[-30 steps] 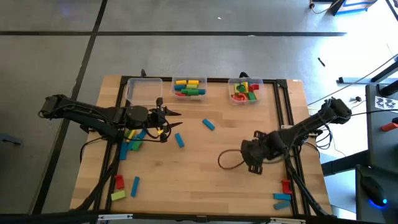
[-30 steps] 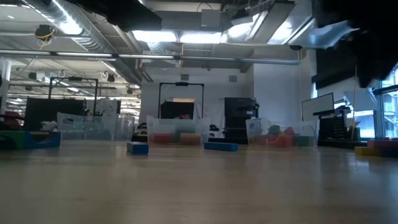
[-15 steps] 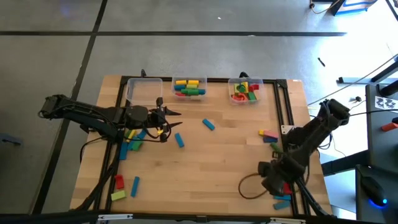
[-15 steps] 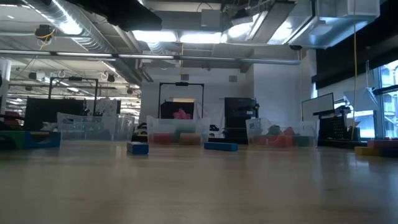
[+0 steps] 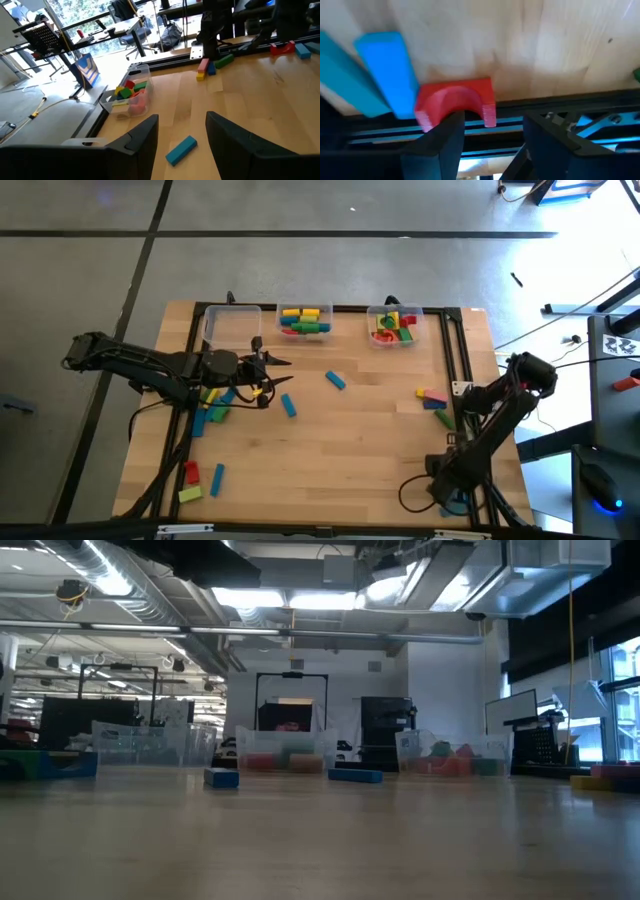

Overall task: Sort blocks by size
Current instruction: Put the red arch block into the right transparent bin

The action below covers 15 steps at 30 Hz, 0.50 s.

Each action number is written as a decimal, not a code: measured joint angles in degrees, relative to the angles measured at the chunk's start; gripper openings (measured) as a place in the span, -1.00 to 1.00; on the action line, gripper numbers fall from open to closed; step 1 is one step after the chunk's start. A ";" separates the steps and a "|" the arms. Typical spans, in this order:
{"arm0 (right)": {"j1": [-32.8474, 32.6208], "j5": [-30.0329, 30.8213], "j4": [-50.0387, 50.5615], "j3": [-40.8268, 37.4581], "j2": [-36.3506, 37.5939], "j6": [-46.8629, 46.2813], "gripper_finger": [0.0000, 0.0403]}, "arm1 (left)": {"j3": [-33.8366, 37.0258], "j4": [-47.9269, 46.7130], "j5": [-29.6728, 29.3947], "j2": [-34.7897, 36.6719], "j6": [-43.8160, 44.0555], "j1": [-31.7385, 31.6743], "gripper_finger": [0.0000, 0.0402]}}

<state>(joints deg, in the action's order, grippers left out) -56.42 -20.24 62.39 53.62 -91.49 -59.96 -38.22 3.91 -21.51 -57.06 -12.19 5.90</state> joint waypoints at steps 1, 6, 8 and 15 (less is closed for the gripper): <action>0.02 -0.48 -0.05 -0.49 -0.37 -0.02 -0.02 | 0.00 0.01 0.01 0.00 0.00 0.01 -0.21; 0.13 -1.02 -2.37 -2.59 -0.76 0.20 -0.02 | 0.00 0.05 -0.01 0.00 0.00 -0.01 -0.21; 0.13 -2.09 -2.38 -3.44 -0.76 0.13 -0.02 | 0.00 0.05 -0.01 0.00 0.01 0.01 -0.21; 0.13 -3.80 -8.78 -7.19 -0.76 -0.20 -0.02 | 0.00 0.03 -0.01 0.00 0.20 0.01 -0.21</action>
<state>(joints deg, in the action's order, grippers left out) -56.29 -24.04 53.60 46.43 -92.25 -60.16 -38.22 3.95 -21.52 -57.06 -11.99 5.91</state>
